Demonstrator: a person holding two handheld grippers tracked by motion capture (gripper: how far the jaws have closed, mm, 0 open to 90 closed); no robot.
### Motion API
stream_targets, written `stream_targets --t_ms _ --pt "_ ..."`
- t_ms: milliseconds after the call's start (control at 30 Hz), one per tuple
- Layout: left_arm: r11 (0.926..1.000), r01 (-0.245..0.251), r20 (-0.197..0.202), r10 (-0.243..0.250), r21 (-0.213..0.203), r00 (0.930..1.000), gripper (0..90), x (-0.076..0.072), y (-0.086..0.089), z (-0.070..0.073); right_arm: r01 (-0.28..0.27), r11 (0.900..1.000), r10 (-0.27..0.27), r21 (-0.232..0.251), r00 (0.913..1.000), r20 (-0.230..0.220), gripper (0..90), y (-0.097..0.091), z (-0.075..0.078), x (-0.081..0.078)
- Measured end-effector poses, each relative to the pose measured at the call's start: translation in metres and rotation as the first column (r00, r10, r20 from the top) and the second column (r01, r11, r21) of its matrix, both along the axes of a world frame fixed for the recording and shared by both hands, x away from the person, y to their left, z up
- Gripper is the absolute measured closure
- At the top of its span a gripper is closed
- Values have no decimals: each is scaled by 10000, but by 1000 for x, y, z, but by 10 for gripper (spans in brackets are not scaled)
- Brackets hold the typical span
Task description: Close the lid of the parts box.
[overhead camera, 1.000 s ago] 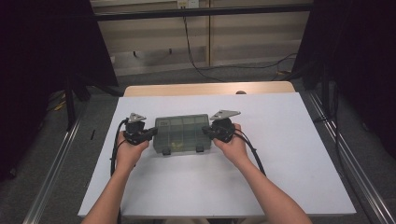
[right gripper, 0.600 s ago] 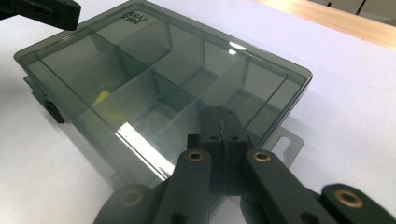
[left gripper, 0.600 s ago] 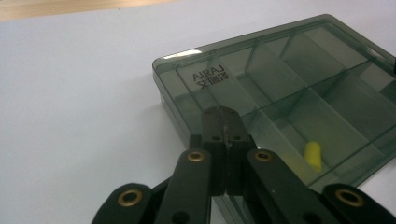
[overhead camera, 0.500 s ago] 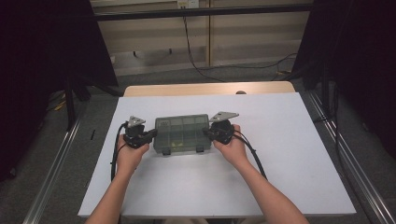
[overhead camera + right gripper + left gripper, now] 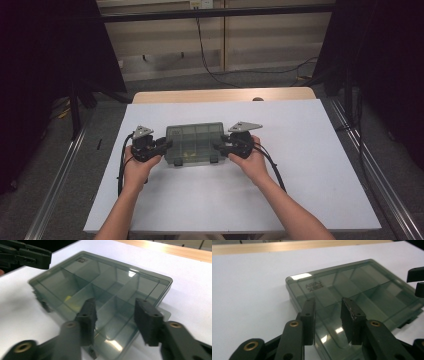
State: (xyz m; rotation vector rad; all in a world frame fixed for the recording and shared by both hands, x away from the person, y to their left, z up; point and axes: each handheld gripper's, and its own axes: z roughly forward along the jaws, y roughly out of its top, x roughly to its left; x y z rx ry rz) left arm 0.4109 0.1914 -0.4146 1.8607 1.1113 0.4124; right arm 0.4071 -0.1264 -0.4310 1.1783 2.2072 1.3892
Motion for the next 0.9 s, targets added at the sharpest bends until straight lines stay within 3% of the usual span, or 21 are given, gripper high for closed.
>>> stream_targets --t_ms 167,233,333,567,900 --pt "9985 73 409 -51 -543 9992 515 -13 6 4 290 9985 -298 474 9994 171 282 -22 5 -11" --pt "9975 100 530 -62 -704 9986 442 -18 8 3 453 9966 -474 690 9984 298 248 -33 7 -16" --pt "9961 259 686 -201 -838 9974 409 -26 8 1 705 9949 -742 725 9960 500 181 -47 9 -23" --pt "9950 544 857 -472 -843 9952 329 -37 10 -3 867 9943 -919 627 9920 866 128 -70 8 -40" --pt "9936 582 1078 -476 -972 9930 238 -49 15 -11 876 9946 -936 556 9886 1178 82 -86 6 -60"
